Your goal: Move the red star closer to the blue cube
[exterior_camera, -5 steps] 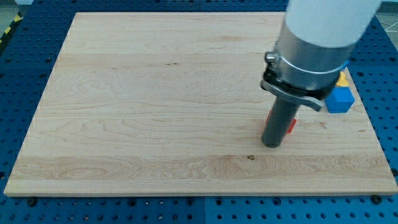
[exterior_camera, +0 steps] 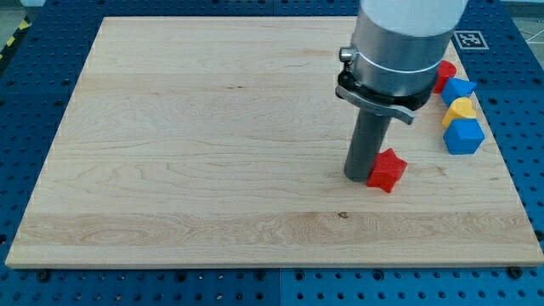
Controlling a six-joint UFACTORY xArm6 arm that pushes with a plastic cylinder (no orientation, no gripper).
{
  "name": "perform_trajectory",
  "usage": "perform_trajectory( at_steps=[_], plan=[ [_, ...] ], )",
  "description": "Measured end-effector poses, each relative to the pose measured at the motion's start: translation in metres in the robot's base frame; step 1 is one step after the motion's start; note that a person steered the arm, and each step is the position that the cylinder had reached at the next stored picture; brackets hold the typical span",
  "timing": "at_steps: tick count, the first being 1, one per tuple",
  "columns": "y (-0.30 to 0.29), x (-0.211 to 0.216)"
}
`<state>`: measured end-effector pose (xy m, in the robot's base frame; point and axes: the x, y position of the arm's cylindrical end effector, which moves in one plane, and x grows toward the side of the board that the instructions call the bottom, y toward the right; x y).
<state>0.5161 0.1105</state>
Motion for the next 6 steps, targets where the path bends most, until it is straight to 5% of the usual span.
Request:
perform_trajectory(
  at_steps=[4, 6],
  plan=[
    [0.097, -0.003],
    [0.094, -0.003]
  ],
)
